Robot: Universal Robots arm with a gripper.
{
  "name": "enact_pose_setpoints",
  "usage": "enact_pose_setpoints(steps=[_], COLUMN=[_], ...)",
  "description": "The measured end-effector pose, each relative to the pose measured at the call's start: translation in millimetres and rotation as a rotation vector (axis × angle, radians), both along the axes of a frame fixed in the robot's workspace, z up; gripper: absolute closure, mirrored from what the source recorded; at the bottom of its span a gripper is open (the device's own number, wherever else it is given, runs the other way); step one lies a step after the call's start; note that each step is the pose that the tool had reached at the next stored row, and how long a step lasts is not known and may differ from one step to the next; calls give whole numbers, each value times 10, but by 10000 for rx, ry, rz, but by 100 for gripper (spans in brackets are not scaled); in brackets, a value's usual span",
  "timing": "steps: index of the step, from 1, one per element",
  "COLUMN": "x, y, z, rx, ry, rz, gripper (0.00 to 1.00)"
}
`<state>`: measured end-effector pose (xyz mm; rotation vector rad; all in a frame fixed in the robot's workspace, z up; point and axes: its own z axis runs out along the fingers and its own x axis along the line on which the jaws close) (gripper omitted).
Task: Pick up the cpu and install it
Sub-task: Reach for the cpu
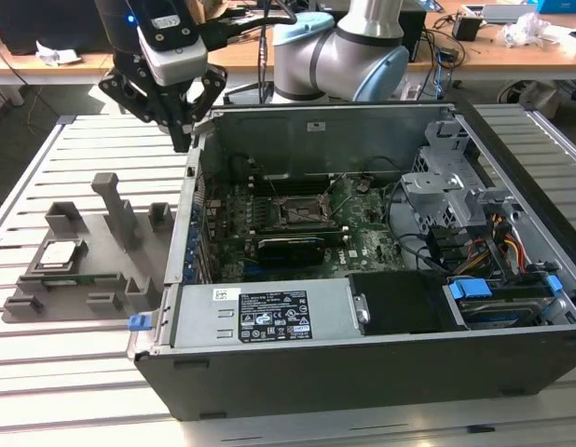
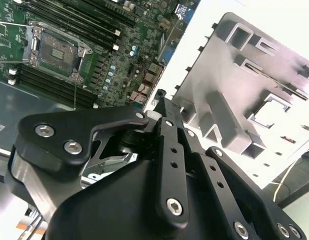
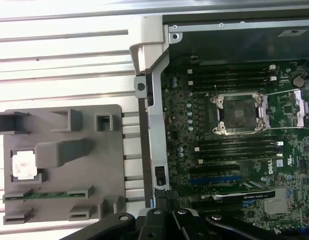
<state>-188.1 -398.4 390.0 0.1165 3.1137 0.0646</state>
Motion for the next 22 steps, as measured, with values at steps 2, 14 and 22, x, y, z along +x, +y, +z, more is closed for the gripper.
enact_pose_setpoints(steps=[2, 14, 22], x=[-47, -518, -785], y=[0, 14, 16], z=[-5, -26, -29], rx=[0, -5, -4], ry=[0, 1, -1], rz=[-1, -1, 0], gripper=[89, 89, 89])
